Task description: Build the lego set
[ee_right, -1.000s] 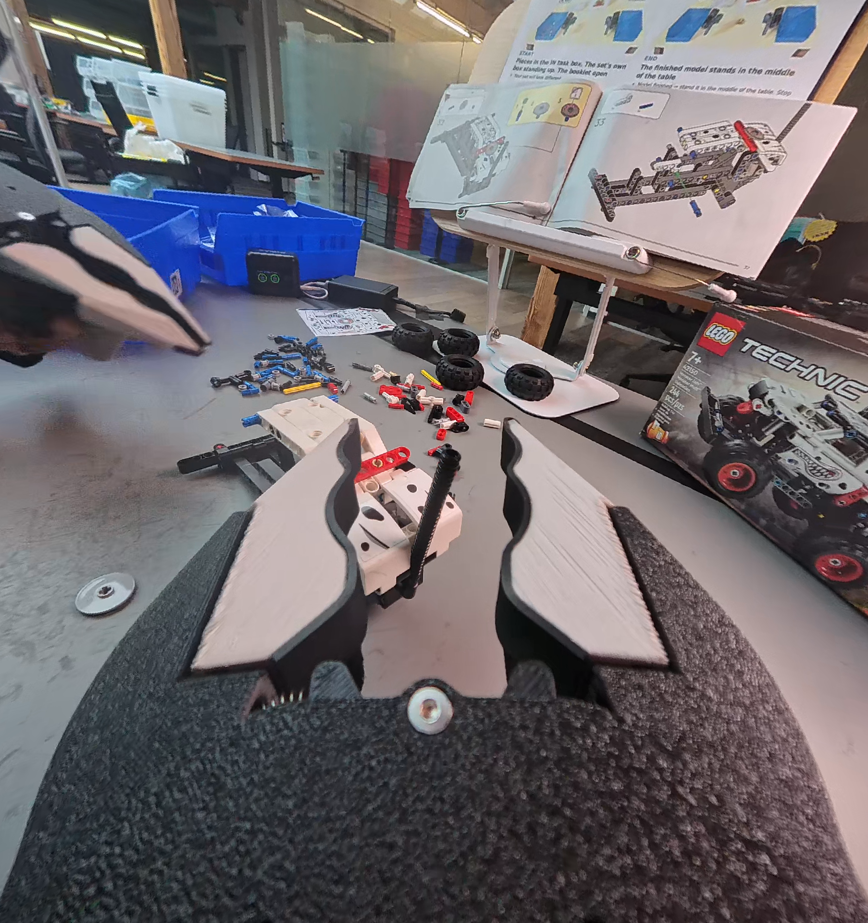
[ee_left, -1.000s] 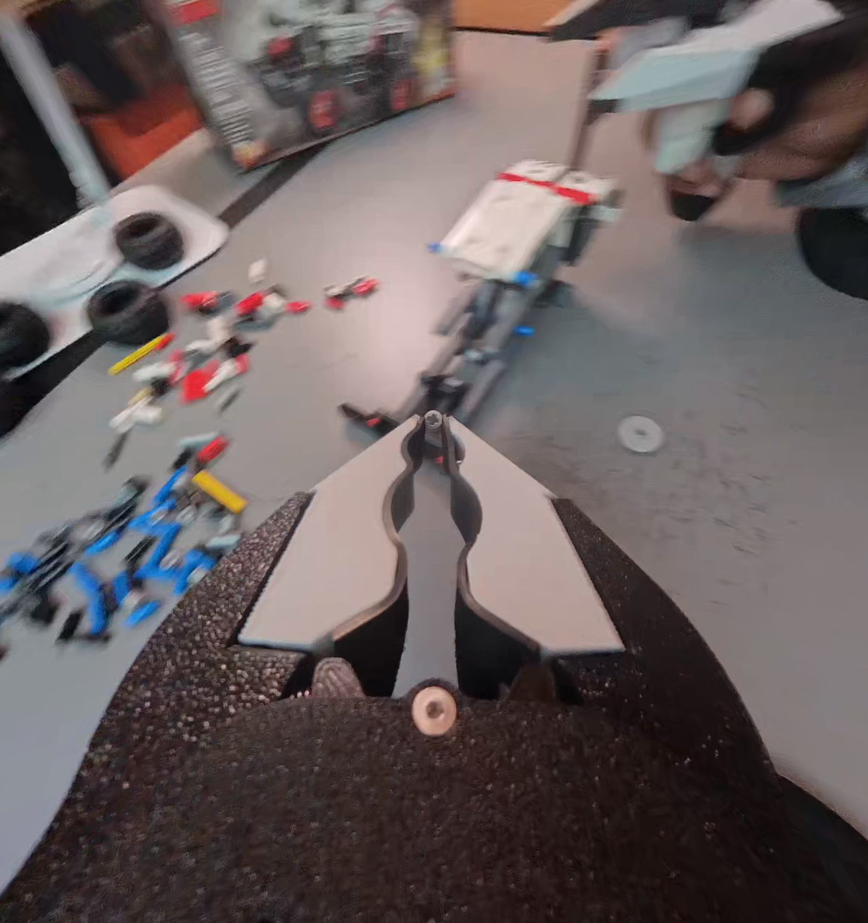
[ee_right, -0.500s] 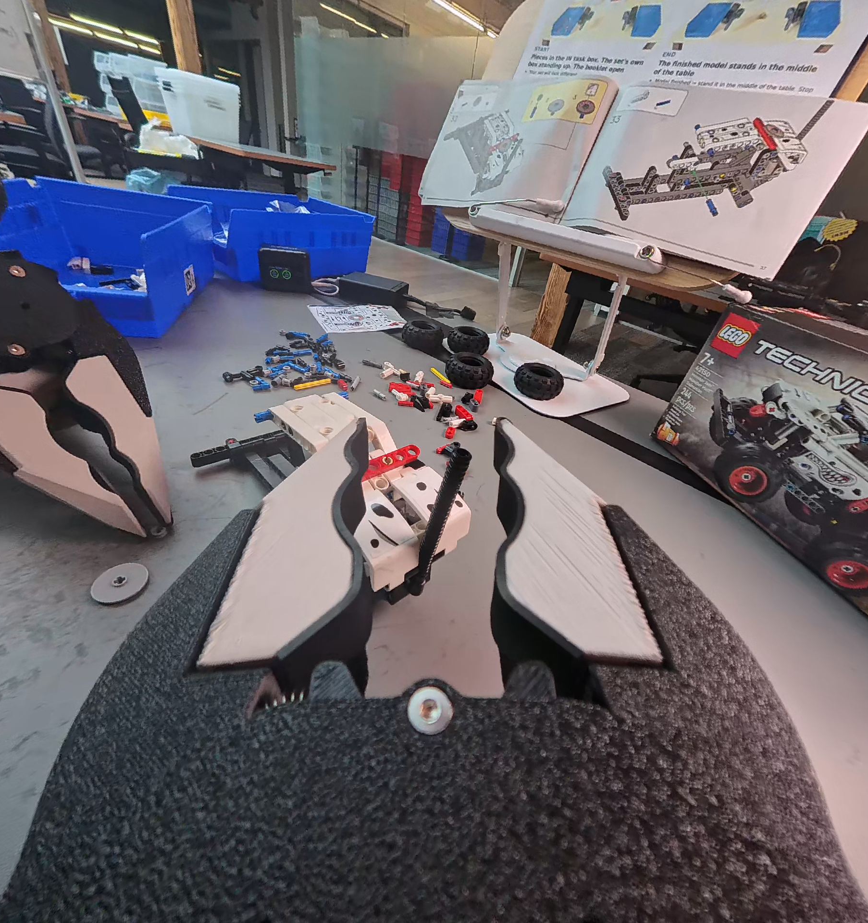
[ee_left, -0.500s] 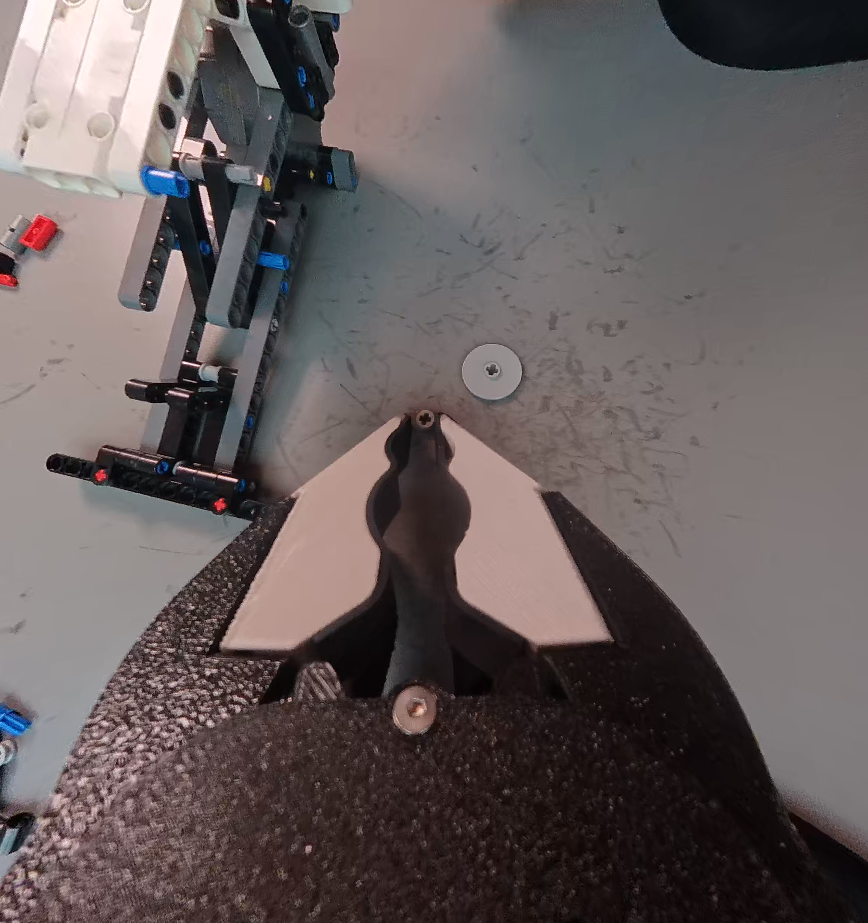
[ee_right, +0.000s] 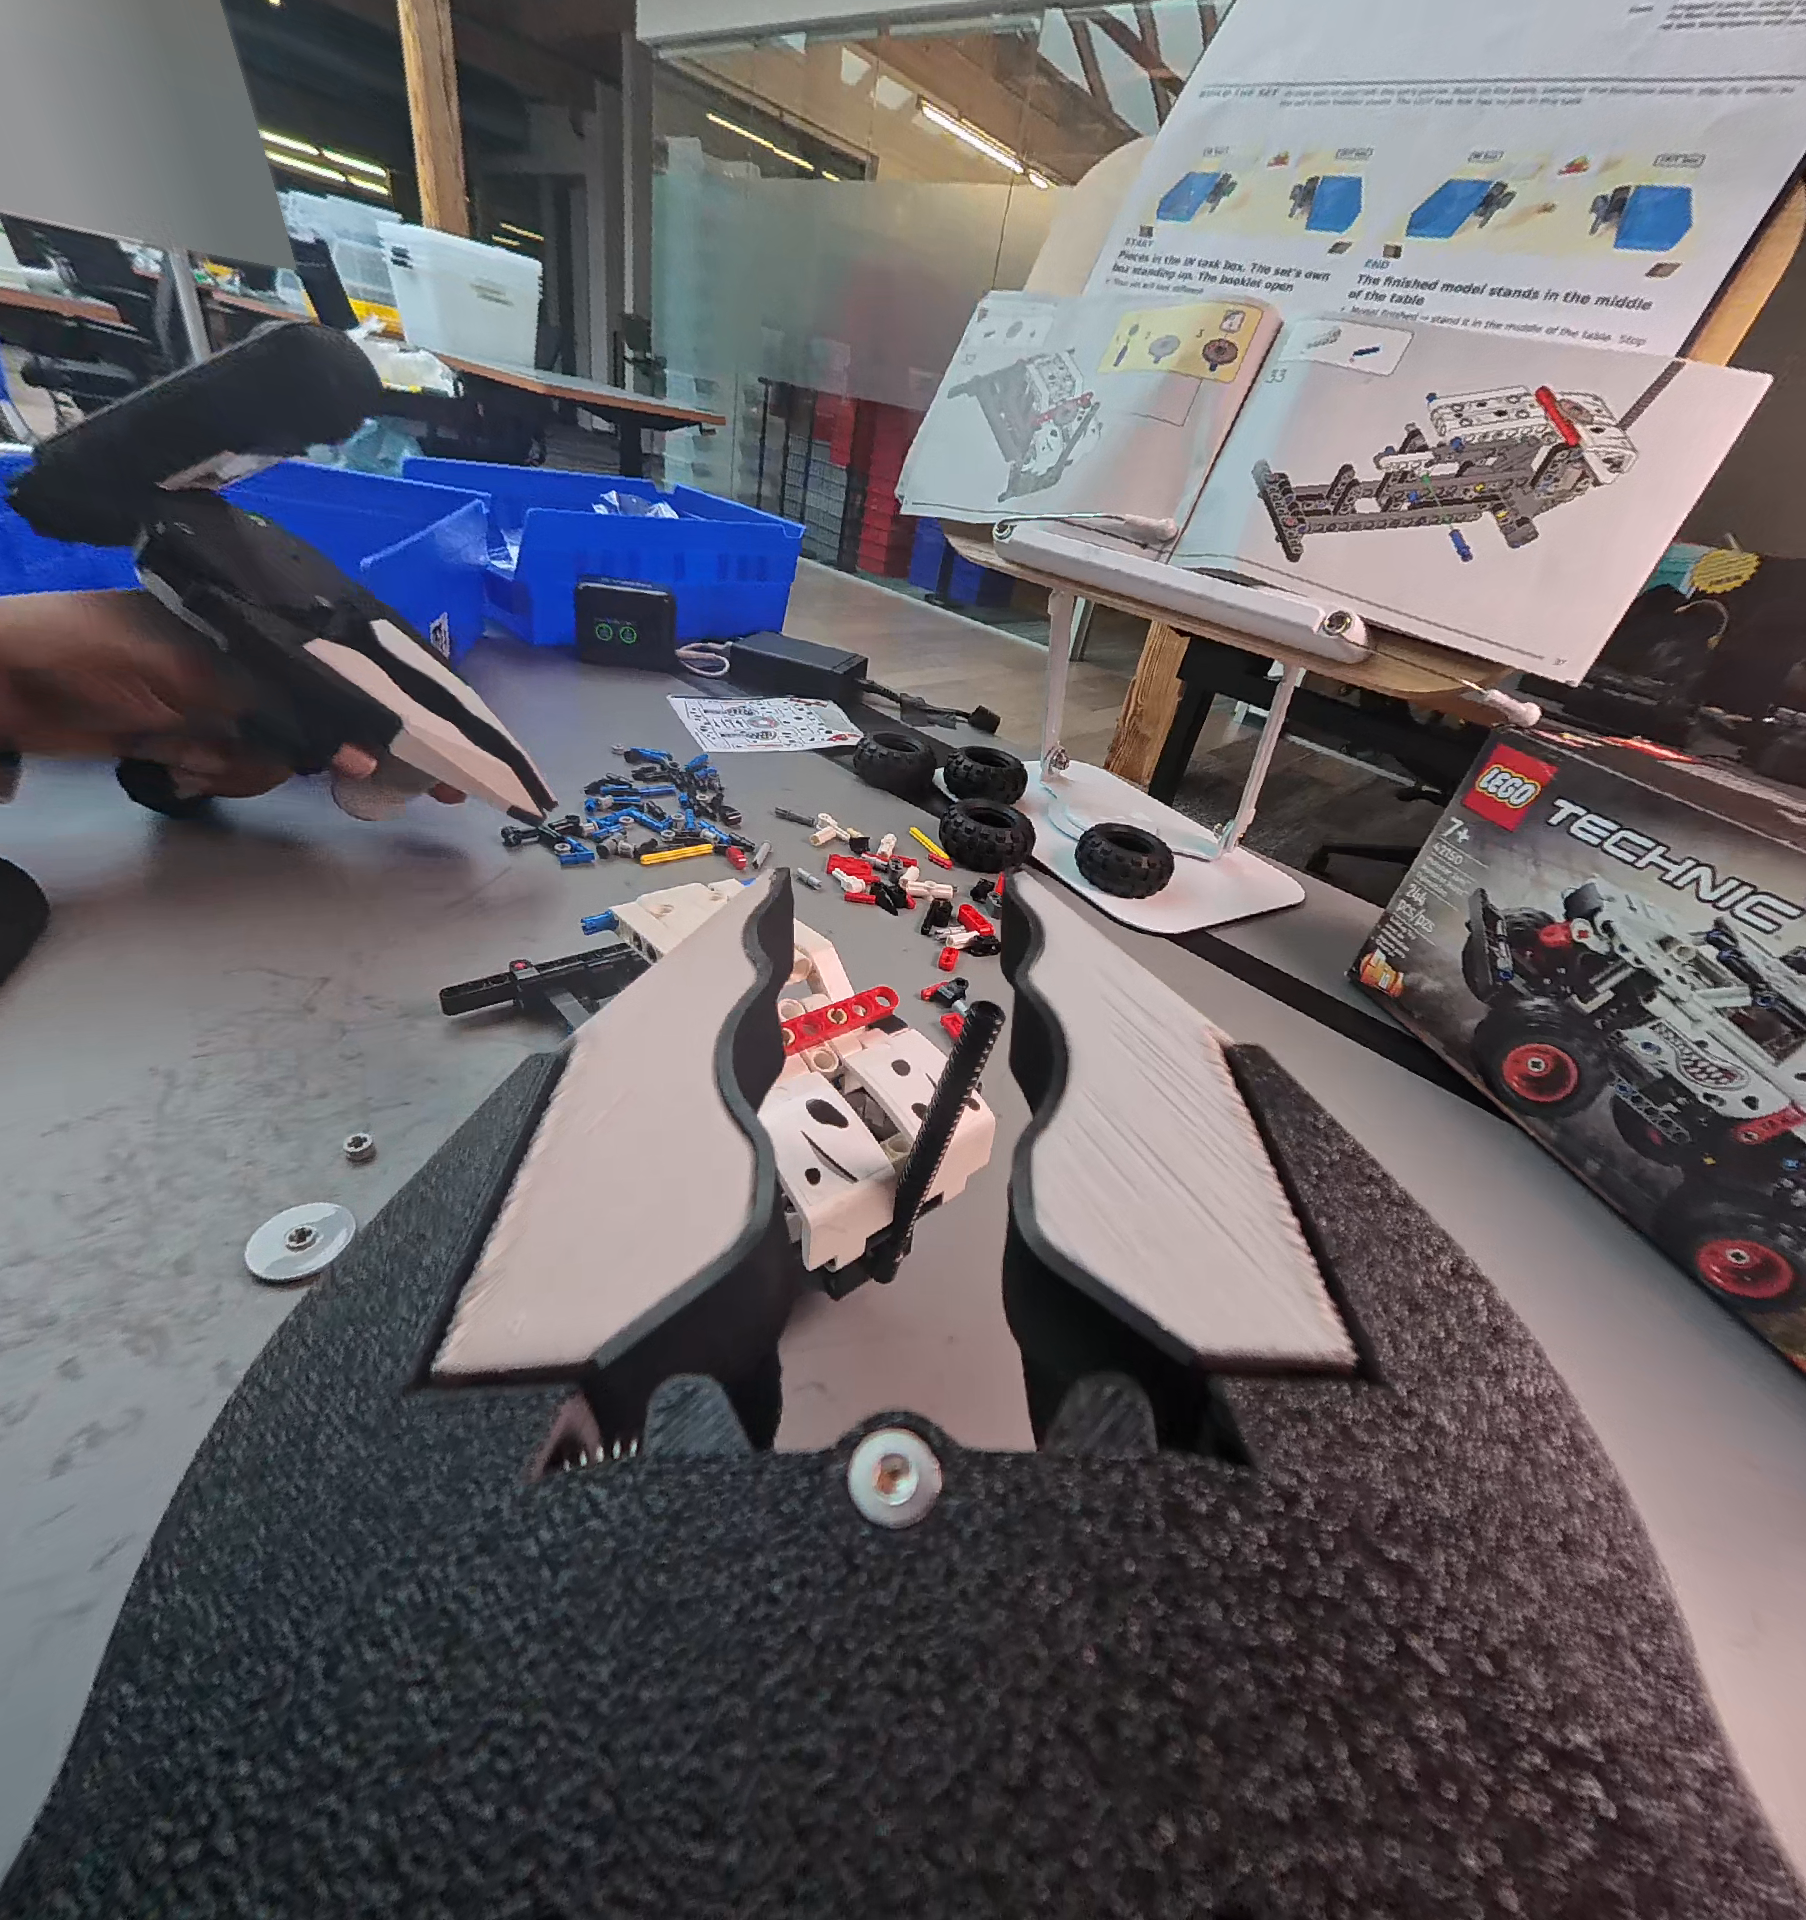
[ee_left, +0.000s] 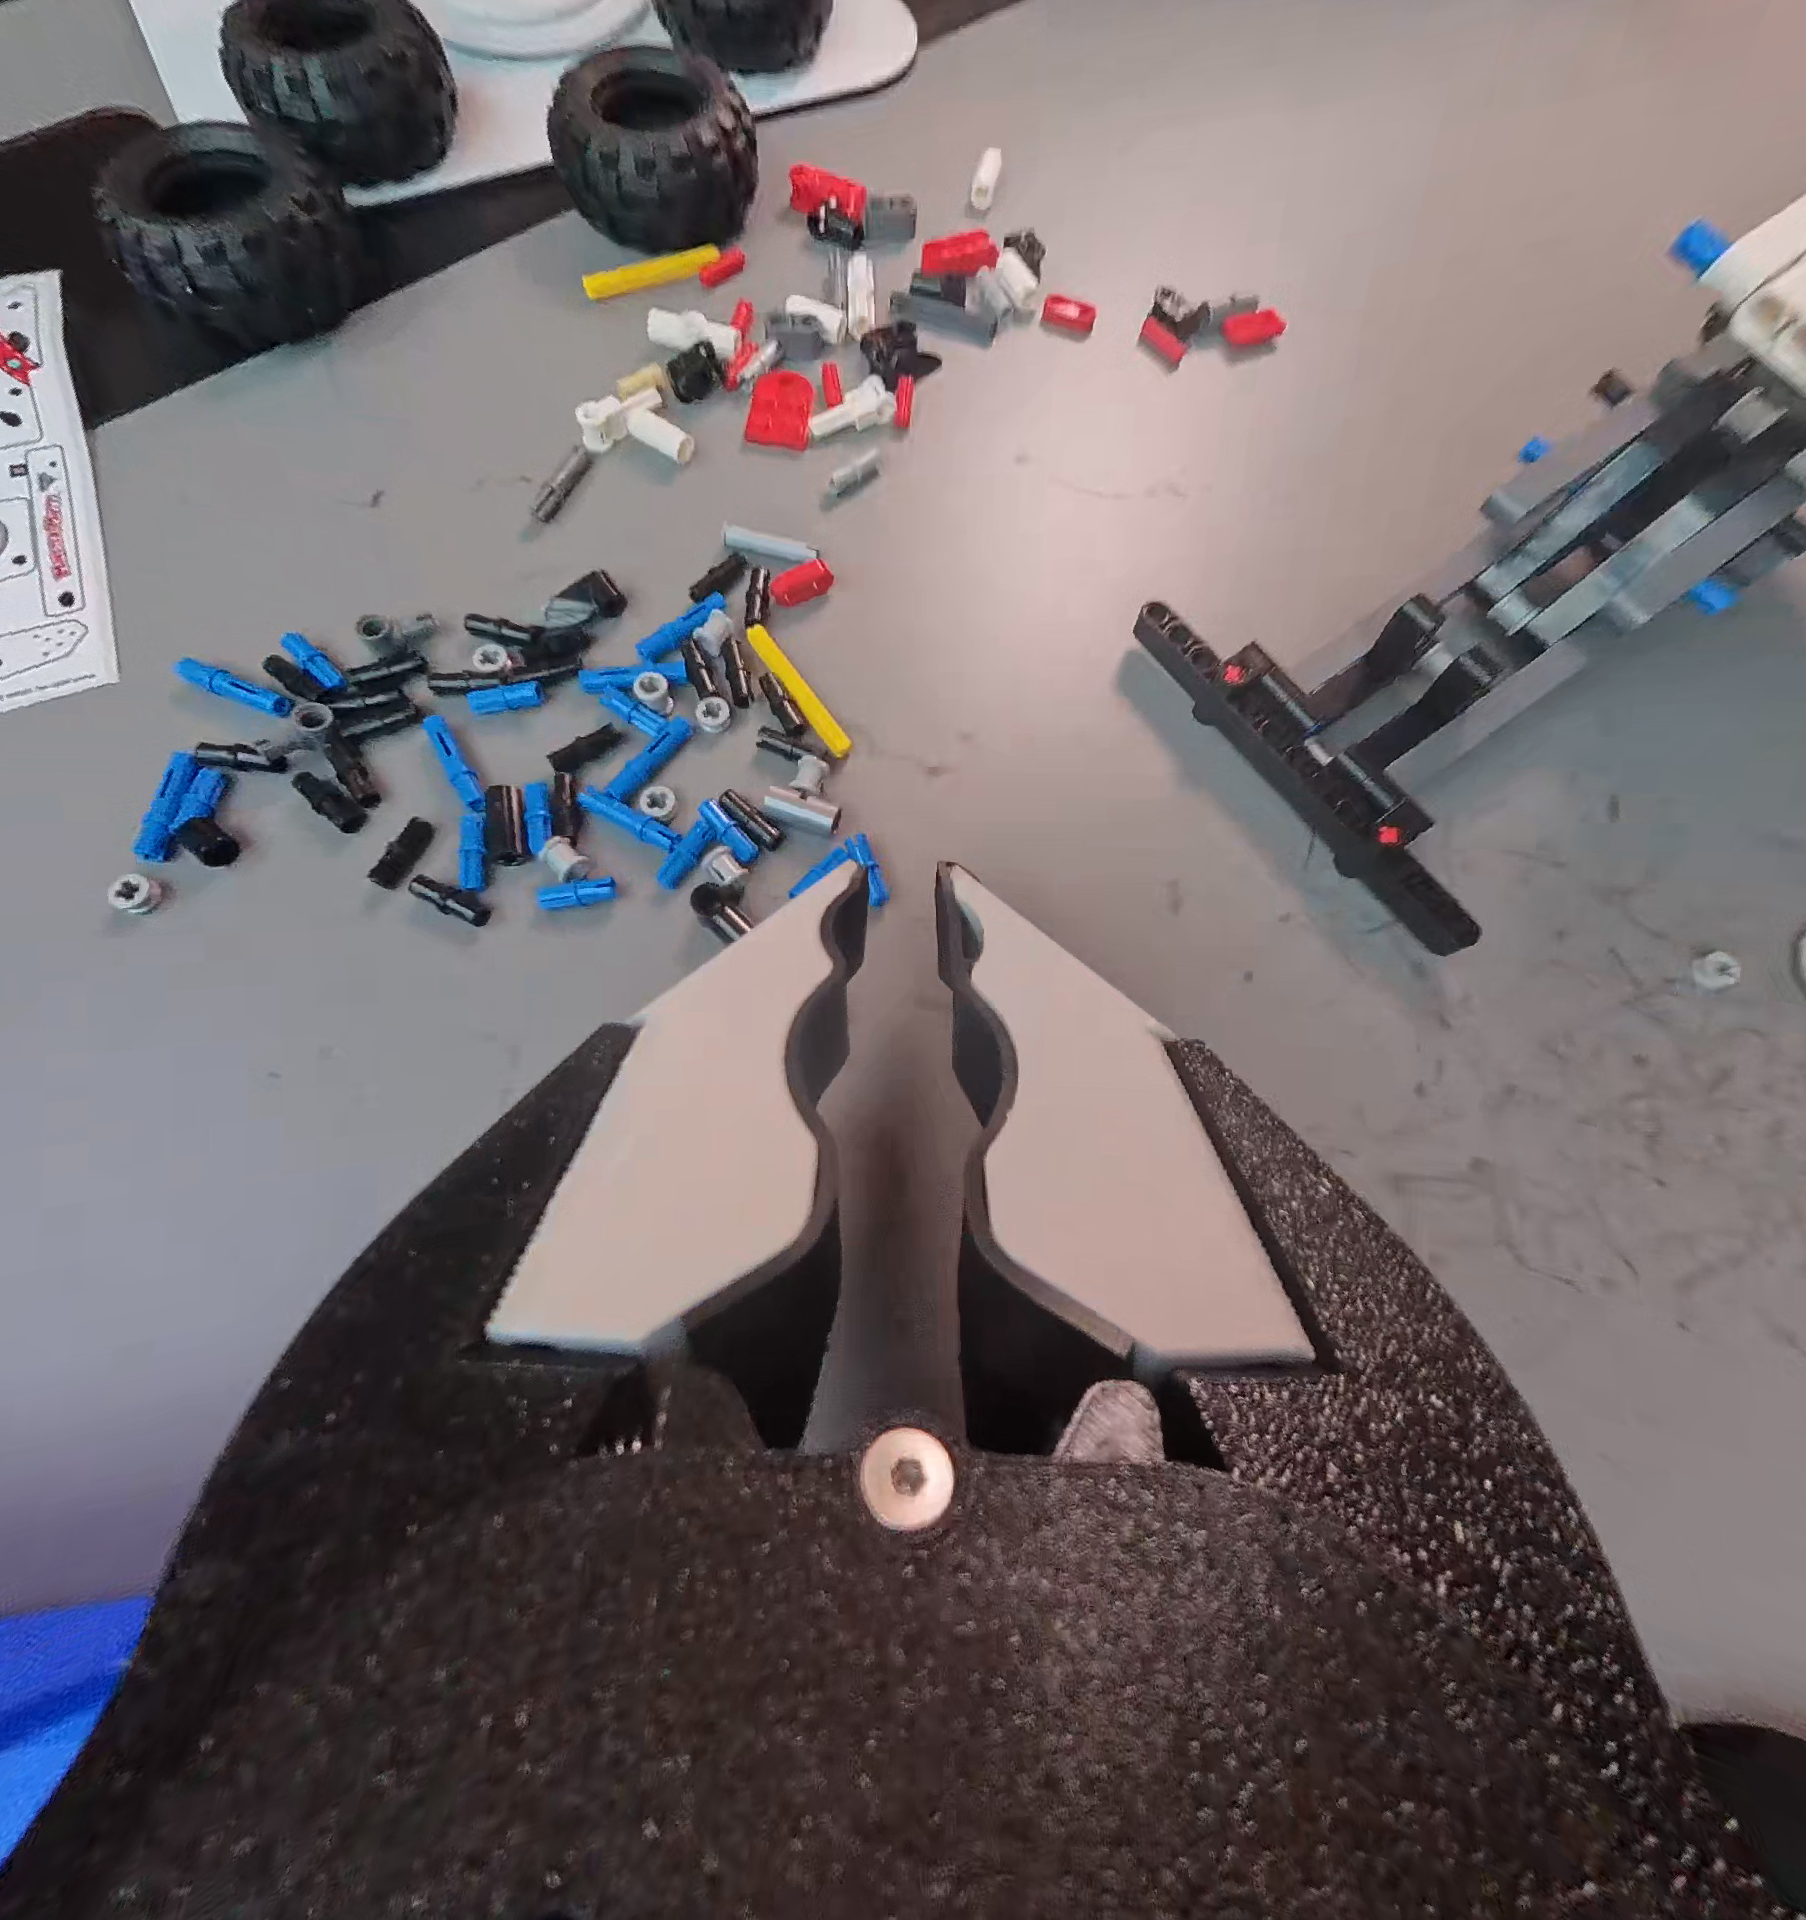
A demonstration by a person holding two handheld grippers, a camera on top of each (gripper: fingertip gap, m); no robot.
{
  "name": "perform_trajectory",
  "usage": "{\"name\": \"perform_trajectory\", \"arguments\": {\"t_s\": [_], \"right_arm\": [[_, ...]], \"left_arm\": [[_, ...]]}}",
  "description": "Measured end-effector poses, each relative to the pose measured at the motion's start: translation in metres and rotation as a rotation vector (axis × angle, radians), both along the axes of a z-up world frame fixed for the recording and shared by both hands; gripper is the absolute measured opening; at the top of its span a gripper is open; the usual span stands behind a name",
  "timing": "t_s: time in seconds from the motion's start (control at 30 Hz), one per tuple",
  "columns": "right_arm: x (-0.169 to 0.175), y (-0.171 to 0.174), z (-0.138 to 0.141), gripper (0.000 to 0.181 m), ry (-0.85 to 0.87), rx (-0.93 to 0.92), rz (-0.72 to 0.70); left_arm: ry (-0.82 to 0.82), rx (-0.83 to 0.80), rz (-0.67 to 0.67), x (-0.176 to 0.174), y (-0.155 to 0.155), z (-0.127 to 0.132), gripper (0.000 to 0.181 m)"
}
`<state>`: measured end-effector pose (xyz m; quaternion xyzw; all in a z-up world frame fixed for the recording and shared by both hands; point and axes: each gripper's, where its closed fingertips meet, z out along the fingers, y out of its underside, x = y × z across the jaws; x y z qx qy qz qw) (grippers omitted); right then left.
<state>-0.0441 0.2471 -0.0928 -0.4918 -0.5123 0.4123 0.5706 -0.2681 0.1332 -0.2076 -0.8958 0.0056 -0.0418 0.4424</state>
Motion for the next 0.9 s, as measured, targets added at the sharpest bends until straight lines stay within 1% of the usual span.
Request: {"name": "perform_trajectory", "arguments": {"t_s": [0.07,0.1,0.23,0.43,0.53,0.6,0.67,0.7,0.73,0.77,0.83,0.9], "right_arm": [[-0.001,-0.001,-0.003,0.039,-0.012,0.001,0.003],[-0.002,-0.001,-0.004,0.039,-0.015,0.002,0.005],[-0.002,-0.003,-0.003,0.038,-0.016,0.011,0.008],[-0.002,-0.004,-0.005,0.037,-0.022,0.01,0.013],[-0.004,-0.007,-0.006,0.036,-0.032,0.017,0.02],[-0.004,-0.01,-0.006,0.036,-0.035,0.029,0.027],[-0.004,-0.014,-0.002,0.036,-0.029,0.039,0.04],[-0.003,-0.019,0.0,0.036,-0.023,0.041,0.056],[-0.004,-0.026,0.002,0.036,-0.021,0.039,0.091],[-0.004,-0.038,0.002,0.036,-0.03,0.035,0.15],[-0.005,-0.068,-0.003,0.034,-0.063,0.049,0.283],[-0.004,-0.1,-0.02,0.032,-0.152,0.064,0.431]], "left_arm": [[0.071,-0.073,0.008,-0.001,0.002,-0.015,0.011],[0.095,-0.088,0.016,-0.003,0.004,-0.018,0.01],[0.093,-0.094,0.017,-0.002,0.009,-0.018,0.01],[0.123,-0.12,0.007,-0.003,0.011,-0.023,0.005],[0.184,-0.122,-0.018,-0.003,0.011,-0.022,0.004],[0.211,-0.09,-0.035,-0.001,0.012,-0.017,0.004],[0.145,0.028,-0.112,0.017,0.015,0.006,0.003],[0.089,0.098,-0.187,0.035,0.015,0.021,0.004],[0.029,0.162,-0.289,0.058,0.011,0.035,0.004],[-0.014,0.215,-0.399,0.083,0.004,0.046,0.003],[-0.039,0.256,-0.586,0.129,-0.011,0.052,0.004],[-0.024,0.24,-0.702,0.164,-0.021,0.046,0.004]]}}
